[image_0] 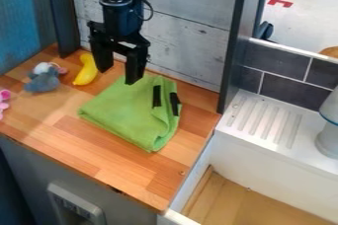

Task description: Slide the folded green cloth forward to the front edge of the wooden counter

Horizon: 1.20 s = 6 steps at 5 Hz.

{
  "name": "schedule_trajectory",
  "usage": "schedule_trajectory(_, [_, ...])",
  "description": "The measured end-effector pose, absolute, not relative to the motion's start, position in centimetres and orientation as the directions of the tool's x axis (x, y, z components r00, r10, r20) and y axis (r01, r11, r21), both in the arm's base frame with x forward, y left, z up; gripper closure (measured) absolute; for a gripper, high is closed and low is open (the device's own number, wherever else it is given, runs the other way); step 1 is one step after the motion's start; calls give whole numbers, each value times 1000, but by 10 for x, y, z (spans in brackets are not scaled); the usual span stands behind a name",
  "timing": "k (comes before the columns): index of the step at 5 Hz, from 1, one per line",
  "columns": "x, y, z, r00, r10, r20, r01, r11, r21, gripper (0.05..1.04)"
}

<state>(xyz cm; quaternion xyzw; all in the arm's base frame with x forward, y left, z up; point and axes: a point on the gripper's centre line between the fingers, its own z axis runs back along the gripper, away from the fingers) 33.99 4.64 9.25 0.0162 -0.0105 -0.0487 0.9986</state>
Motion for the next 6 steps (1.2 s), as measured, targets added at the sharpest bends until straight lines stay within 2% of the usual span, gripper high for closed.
schedule_trajectory(1, [337,46,79,995,-95,-21,95,995,24,83])
schedule_trajectory(3, [375,54,62,995,-31,99,25,998,62,83])
schedule_trajectory(4, [386,59,41,989,36,145,-49,995,82,83])
schedule_trajectory(5, [381,60,16,985,117,130,-128,988,82,83])
schedule_trajectory(6, [375,59,7,978,166,124,-178,980,90,83])
